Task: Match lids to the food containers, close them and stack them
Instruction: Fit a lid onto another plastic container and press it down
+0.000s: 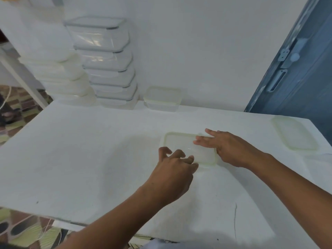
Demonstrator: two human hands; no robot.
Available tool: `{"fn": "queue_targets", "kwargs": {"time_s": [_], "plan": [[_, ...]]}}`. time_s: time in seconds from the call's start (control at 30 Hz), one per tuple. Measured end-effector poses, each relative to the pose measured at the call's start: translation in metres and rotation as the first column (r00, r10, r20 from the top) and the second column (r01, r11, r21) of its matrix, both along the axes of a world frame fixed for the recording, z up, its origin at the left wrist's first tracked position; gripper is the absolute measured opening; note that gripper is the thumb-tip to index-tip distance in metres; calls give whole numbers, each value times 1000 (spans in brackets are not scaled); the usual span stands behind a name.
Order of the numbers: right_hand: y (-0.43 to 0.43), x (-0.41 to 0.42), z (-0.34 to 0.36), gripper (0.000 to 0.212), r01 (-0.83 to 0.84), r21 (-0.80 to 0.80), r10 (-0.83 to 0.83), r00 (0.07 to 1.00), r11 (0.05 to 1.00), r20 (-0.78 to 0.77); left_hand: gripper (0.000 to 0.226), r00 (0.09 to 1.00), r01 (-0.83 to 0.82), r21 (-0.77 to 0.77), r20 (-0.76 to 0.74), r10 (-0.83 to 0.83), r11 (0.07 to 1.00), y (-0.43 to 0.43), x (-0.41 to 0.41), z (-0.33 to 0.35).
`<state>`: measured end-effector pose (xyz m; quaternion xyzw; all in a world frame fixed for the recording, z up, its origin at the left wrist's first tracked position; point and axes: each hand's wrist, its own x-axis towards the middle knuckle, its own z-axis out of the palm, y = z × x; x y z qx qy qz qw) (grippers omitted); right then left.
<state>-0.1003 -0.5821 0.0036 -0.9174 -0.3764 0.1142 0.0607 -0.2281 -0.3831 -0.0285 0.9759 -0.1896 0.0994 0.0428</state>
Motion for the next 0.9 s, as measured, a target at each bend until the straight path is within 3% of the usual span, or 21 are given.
{"fn": "queue_targets", "kwargs": {"time_s": [0.13, 0.2, 0.27, 0.33, 0.4, 0.47, 0.6, 0.77, 0.9], "plan": [[-2, -5, -4, 95, 93, 34, -95, 994, 995, 50, 30, 997, 14, -247, -75, -34, 969, 10, 8, 5], [-5, -14, -2, 79, 118, 130, -124, 991, 984, 42, 45, 992, -42, -315, -127, 2, 948, 26, 15, 15], [-5, -25, 1, 63, 122, 187, -116, 992, 975, -44, 62, 974, -118, -200, -213, 74, 973, 46, 22, 26], [-5, -34, -5, 82, 101, 99, -87, 988, 990, -131, 80, 922, -157, 1, -358, 147, 988, 58, 24, 31], [-5, -37, -13, 89, 40, 3, -39, 993, 999, -114, 86, 856, -202, 60, -475, 206, 978, 59, 22, 34], [-5, -36, -18, 87, 29, -13, -30, 997, 999, -70, 84, 854, -215, 41, -477, 208, 976, 57, 22, 33], [0, -39, -19, 84, 38, -52, -39, 999, 998, -18, 83, 905, -117, 163, -390, 172, 980, 52, 32, 27], [-3, -32, -15, 84, -5, -86, -2, 997, 996, -76, 85, 894, -63, 215, -422, 151, 974, 50, 40, 34], [-1, -27, -9, 82, -21, -168, -3, 990, 986, -141, 69, 851, -78, 270, -484, 206, 960, 50, 51, 43]]}}
